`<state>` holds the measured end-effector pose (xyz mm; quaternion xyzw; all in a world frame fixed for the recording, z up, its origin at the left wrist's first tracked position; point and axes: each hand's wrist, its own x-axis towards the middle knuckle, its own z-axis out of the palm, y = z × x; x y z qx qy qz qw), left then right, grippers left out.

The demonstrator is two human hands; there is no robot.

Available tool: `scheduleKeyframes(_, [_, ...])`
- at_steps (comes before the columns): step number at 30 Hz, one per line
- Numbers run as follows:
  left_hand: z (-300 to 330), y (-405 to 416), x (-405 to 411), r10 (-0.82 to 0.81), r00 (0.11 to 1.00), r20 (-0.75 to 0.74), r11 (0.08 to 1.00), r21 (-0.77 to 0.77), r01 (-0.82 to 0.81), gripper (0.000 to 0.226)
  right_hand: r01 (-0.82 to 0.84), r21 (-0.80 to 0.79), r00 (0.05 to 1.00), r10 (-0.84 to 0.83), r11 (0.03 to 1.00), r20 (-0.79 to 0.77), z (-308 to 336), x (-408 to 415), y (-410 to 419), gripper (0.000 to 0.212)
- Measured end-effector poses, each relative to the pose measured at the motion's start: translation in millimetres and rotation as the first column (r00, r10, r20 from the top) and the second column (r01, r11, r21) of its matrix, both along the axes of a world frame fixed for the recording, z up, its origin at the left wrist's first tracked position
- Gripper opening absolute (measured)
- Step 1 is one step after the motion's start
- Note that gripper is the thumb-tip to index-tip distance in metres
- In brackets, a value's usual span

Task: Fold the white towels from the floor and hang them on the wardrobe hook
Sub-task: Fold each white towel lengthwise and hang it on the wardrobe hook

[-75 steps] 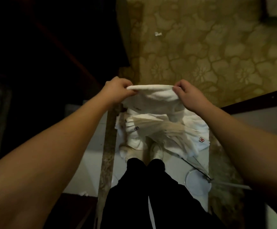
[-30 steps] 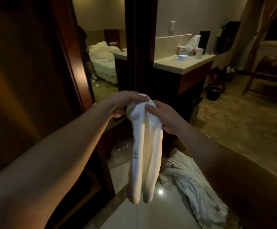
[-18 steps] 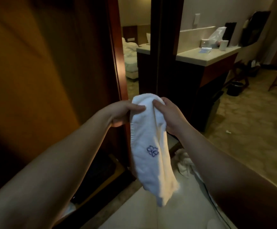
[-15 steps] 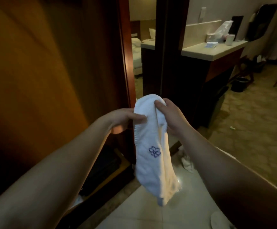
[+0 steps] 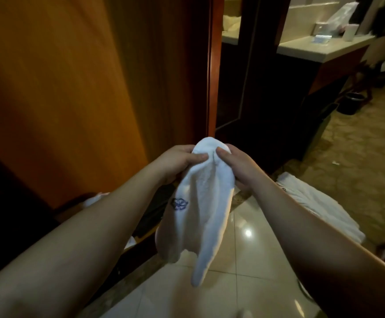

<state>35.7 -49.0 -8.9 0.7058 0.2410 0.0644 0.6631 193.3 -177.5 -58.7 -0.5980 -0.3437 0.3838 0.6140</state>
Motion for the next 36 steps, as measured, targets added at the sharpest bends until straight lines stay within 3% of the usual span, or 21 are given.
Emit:
scheduleKeyframes(4, [4,8,-13,-0.064,0.990,-0.126,0.993,0.092,0.075,0.012,0.015,-0.051,0.996,-0.010,0.999,0.086,11,-13,13,0.032])
scheduleKeyframes(10, [-7,35,-37,0.002,0.947,-0.320,0.927,0.357,0.119,0.021,0.090,-0.023,0.971,-0.083,0.996,0.226,20,-16,36,0.029])
scheduleKeyframes(13, [-31,53,-59,0.091,0.856,-0.509,0.856,0.480,0.194,0.015,0.167,0.012,0.980,-0.167,0.986,0.109,24,-4,44,0.015])
scheduleKeyframes(16, [-51,72,-83,0.211,0.770,-0.603,0.840,0.515,0.173,0.030,0.237,-0.004,0.969,-0.236,0.971,0.077,29,17,47,0.014])
scheduleKeyframes(20, [-58,91,-108,0.355,0.683,-0.638,0.798,0.587,0.134,0.031,0.297,-0.011,0.945,-0.292,0.955,0.148,30,44,50,0.029])
scheduleKeyframes(24, [-54,103,-123,0.383,0.595,-0.706,0.801,0.575,0.167,0.038,0.346,-0.012,0.929,-0.341,0.938,0.143,30,65,53,0.036])
scheduleKeyframes(27, [-47,111,-126,0.431,0.630,-0.646,0.789,0.609,0.085,0.036,0.359,-0.011,0.922,-0.353,0.933,0.159,31,79,58,0.037])
scheduleKeyframes(29, [-44,120,-129,0.496,0.711,-0.498,0.806,0.569,-0.164,0.035,0.420,-0.025,0.903,-0.415,0.907,0.109,34,90,61,0.049])
scheduleKeyframes(32, [-40,127,-139,0.603,0.752,-0.267,0.793,0.311,-0.525,0.037,0.490,-0.043,0.870,-0.485,0.871,0.089,35,99,63,0.053])
scheduleKeyframes(36, [-30,121,-138,0.693,0.721,-0.002,0.721,0.003,-0.693,0.032,0.484,-0.056,0.873,-0.477,0.873,0.103,41,104,66,0.056])
